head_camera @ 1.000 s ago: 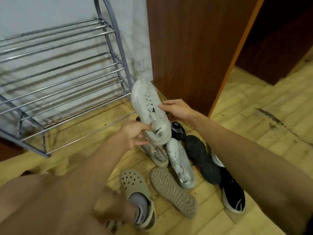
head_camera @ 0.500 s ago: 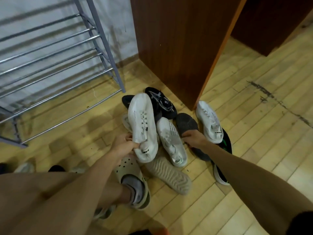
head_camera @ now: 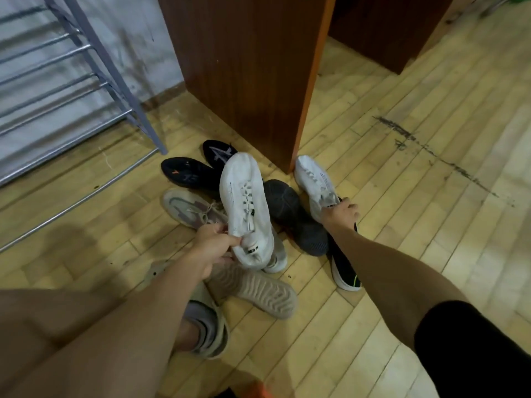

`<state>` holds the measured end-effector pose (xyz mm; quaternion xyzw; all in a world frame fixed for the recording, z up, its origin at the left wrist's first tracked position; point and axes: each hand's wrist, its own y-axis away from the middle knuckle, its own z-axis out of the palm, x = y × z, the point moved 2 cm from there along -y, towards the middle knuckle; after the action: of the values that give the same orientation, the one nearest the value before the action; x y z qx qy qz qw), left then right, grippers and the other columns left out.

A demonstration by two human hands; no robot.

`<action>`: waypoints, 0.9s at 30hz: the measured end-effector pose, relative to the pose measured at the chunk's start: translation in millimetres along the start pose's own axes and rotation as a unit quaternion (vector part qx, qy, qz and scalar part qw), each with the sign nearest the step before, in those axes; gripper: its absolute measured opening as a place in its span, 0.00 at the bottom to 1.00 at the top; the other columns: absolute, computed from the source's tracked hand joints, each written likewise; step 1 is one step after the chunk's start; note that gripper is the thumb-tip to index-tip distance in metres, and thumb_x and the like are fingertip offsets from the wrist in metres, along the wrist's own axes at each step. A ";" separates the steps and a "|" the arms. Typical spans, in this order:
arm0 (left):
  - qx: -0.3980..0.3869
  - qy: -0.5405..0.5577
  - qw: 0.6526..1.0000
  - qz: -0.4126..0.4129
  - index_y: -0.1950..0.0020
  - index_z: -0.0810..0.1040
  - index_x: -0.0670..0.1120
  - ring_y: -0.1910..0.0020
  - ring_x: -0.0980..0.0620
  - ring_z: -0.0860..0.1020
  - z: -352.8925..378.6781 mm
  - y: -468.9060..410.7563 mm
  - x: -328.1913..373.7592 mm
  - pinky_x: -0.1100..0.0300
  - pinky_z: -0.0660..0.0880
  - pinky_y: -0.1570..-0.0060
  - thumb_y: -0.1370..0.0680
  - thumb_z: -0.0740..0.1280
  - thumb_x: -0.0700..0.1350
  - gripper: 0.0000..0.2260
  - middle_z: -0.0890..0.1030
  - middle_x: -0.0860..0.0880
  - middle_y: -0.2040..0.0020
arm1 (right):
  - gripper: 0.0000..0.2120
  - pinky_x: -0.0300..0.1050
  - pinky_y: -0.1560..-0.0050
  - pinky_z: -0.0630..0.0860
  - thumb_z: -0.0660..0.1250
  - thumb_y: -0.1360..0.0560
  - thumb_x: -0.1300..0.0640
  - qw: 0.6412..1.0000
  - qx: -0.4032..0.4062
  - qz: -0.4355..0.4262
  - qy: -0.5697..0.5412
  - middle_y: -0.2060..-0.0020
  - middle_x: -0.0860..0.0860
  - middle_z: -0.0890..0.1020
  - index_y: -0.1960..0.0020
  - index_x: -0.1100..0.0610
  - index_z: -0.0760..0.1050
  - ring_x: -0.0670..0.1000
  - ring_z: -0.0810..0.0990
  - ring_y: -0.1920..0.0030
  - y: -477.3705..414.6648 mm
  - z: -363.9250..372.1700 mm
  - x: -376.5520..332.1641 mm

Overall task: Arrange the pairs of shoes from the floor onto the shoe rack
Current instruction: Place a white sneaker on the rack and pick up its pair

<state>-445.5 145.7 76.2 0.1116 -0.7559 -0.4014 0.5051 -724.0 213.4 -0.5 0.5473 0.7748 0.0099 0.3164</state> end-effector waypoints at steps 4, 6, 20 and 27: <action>0.012 0.009 1.000 0.000 0.57 0.79 0.50 0.59 0.50 0.82 -3.1 -8.2 -1.7 0.59 0.79 0.65 0.29 0.72 0.36 0.09 0.84 0.49 0.58 | 0.35 0.59 0.30 0.63 0.59 0.22 0.42 0.986 -0.041 0.143 -0.079 0.28 0.63 0.63 0.26 0.64 0.57 0.65 0.63 0.29 -22.1 11.2 -1.7; 0.020 0.008 1.000 -0.003 0.59 0.79 0.50 0.62 0.50 0.82 -5.1 -11.3 -2.2 0.61 0.77 0.68 0.30 0.72 0.35 0.10 0.84 0.49 0.60 | 0.32 0.61 0.32 0.67 0.61 0.23 0.42 0.983 -0.037 0.153 -0.091 0.31 0.62 0.66 0.29 0.62 0.61 0.64 0.67 0.32 -28.6 11.9 -0.9; 0.006 0.061 0.997 -0.053 0.50 0.77 0.45 0.51 0.46 0.80 1.0 5.5 16.4 0.53 0.79 0.62 0.30 0.74 0.35 0.13 0.81 0.45 0.52 | 0.14 0.45 0.68 0.81 0.71 0.28 0.52 0.958 -0.268 0.094 0.036 0.56 0.59 0.81 0.49 0.62 0.77 0.55 0.82 0.61 -3.7 -26.5 -14.7; 0.013 0.109 0.991 -0.079 0.37 0.74 0.38 0.44 0.40 0.79 2.0 15.1 14.6 0.50 0.79 0.65 0.29 0.70 0.32 0.20 0.79 0.37 0.42 | 0.10 0.47 0.68 0.83 0.73 0.37 0.61 0.967 -0.239 0.043 0.083 0.69 0.61 0.84 0.59 0.67 0.80 0.58 0.85 0.69 16.7 -66.4 -11.2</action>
<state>-450.4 148.1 96.6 0.2211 -0.6902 -0.4153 0.5499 -741.0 232.6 64.0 0.4856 0.7495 0.2536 0.3716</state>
